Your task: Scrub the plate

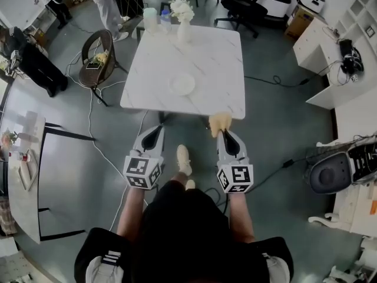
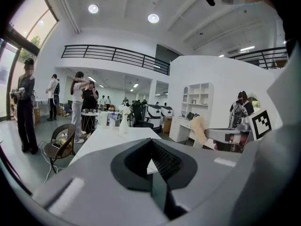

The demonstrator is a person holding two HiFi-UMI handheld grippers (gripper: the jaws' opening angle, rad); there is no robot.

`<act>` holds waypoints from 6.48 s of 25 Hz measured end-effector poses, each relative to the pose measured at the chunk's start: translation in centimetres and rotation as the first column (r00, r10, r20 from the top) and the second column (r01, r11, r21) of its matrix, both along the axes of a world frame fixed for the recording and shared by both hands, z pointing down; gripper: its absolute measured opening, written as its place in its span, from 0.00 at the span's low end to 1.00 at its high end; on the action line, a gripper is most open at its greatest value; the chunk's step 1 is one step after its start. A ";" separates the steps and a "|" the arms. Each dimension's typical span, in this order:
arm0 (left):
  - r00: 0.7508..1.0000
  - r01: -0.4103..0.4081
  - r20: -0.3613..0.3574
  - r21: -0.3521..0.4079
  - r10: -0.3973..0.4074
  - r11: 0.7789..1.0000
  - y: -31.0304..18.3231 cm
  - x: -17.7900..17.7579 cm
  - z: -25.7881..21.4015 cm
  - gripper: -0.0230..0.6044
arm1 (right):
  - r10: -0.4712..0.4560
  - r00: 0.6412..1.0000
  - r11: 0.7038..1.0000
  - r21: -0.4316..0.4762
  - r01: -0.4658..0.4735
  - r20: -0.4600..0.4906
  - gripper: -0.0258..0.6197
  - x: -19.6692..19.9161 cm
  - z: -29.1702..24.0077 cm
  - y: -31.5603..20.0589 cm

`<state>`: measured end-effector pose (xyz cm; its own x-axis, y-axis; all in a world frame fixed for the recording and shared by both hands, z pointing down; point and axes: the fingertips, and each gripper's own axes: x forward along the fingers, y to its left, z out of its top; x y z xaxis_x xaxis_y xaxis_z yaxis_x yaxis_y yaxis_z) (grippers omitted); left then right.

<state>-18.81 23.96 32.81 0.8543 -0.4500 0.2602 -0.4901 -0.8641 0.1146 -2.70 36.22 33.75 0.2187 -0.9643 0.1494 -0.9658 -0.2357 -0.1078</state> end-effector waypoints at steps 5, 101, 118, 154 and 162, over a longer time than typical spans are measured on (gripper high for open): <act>1.000 -0.015 -0.008 -0.018 0.015 1.000 -3.8 4.1 0.2 0.05 | -0.005 1.000 1.000 -0.022 0.005 -0.007 0.09 3.5 0.0 -4.0; 0.856 0.516 0.351 -0.579 -0.379 0.631 -26.8 16.0 31.3 0.18 | -0.558 0.797 0.719 -0.346 0.603 0.230 0.09 14.6 21.8 -38.8; 0.854 0.520 0.333 -0.550 -0.400 0.653 -27.2 16.3 31.1 0.15 | -0.673 0.723 0.637 -0.375 0.674 0.155 0.09 7.7 22.1 -40.5; 0.845 0.535 0.343 -0.548 -0.410 0.643 -27.6 16.4 31.3 0.13 | -0.593 0.786 0.618 -0.528 0.583 0.174 0.09 10.9 28.4 -40.7; 0.844 0.536 0.344 -0.545 -0.411 0.645 -27.6 16.4 31.3 0.13 | -0.565 0.811 0.651 -0.522 0.551 0.151 0.09 12.8 27.8 -40.8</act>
<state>-2.37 -3.59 64.12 0.4807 -0.4737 0.7380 -0.8766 -0.2825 0.3897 10.07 -4.60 61.57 -0.3250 -0.6758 0.6616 -0.9343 0.3379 -0.1138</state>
